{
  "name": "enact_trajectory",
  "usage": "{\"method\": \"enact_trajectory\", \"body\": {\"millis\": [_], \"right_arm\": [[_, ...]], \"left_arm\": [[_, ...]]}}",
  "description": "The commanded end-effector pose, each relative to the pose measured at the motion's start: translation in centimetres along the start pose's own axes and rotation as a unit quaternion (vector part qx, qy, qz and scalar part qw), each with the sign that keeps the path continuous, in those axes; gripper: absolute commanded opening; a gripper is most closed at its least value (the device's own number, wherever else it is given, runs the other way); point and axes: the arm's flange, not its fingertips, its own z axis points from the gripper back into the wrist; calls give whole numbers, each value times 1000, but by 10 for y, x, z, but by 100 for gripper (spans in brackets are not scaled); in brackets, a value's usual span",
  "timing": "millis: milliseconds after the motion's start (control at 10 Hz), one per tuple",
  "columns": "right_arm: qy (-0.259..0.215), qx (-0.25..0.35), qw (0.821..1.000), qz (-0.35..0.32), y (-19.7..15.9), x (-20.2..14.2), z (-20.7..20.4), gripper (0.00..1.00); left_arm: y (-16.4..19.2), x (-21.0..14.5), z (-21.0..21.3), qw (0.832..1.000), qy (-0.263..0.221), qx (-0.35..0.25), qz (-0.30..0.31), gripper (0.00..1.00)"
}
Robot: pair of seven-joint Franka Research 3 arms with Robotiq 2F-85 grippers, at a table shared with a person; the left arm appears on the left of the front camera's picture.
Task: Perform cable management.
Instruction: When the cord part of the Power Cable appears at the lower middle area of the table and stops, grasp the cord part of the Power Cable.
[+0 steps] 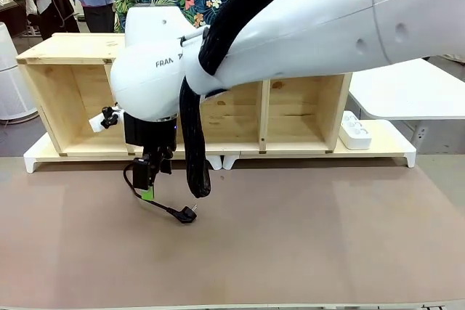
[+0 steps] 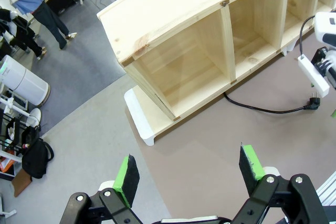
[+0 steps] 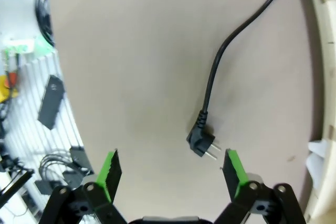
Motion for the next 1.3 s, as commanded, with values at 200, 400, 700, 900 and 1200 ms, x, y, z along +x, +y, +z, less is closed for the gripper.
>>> {"method": "enact_trajectory", "body": {"millis": [200,400,700,900,1200], "right_arm": [[24,-5,1000,19,-6,20,-34,100],[29,-32,999,22,-10,19,-52,100],[42,-24,999,15,-14,9,-71,100],[44,-29,999,10,-18,4,-84,100],[39,-27,999,7,-26,-1,-103,100]], "left_arm": [[0,3,-2,1000,-5,5,8,100],[0,3,-2,1000,-5,5,8,100],[0,3,-2,1000,-5,5,8,100],[0,3,-2,1000,-5,5,8,100],[0,3,-2,1000,-5,5,8,100]]}}
